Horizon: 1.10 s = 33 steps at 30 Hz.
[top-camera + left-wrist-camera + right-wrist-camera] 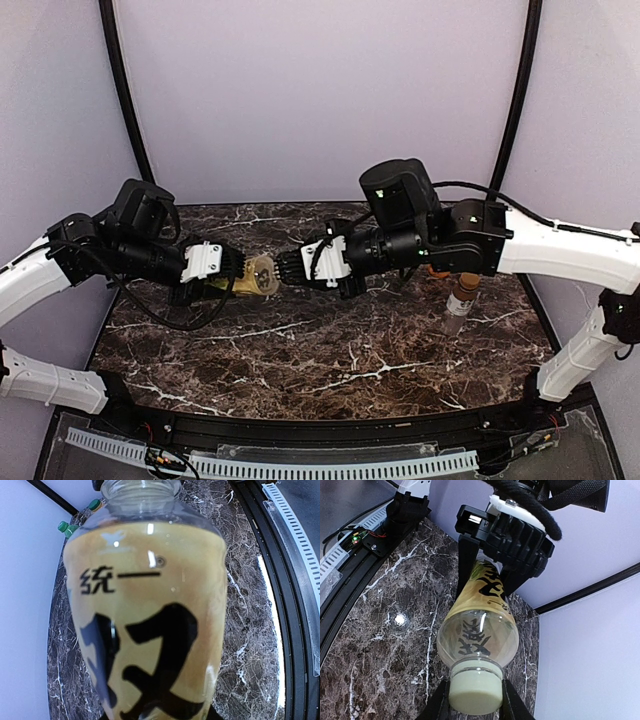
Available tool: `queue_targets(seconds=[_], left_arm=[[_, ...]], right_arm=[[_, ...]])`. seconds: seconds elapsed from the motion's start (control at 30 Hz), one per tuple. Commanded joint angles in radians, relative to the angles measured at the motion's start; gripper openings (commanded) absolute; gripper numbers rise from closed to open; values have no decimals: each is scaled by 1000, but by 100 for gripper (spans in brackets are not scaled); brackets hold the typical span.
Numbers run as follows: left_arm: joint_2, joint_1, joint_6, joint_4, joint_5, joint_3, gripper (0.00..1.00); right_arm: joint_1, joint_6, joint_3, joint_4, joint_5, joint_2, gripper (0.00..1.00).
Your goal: Unscrew the bottle caps
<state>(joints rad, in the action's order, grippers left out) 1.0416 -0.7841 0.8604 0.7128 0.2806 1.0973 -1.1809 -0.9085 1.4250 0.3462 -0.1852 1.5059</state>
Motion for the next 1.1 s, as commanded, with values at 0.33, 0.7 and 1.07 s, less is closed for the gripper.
queue_targets(seconds=[0.33, 0.7, 1.07], left_arm=[[0, -15, 6, -14, 42, 14, 28], [-19, -16, 6, -26, 1, -3, 27], [-45, -16, -17, -259, -196, -72, 27]], right_arm=[[-40, -26, 30, -87, 33, 29, 22], [-40, 27, 1, -119, 64, 0, 58], [-17, 500, 96, -148, 119, -5, 99]])
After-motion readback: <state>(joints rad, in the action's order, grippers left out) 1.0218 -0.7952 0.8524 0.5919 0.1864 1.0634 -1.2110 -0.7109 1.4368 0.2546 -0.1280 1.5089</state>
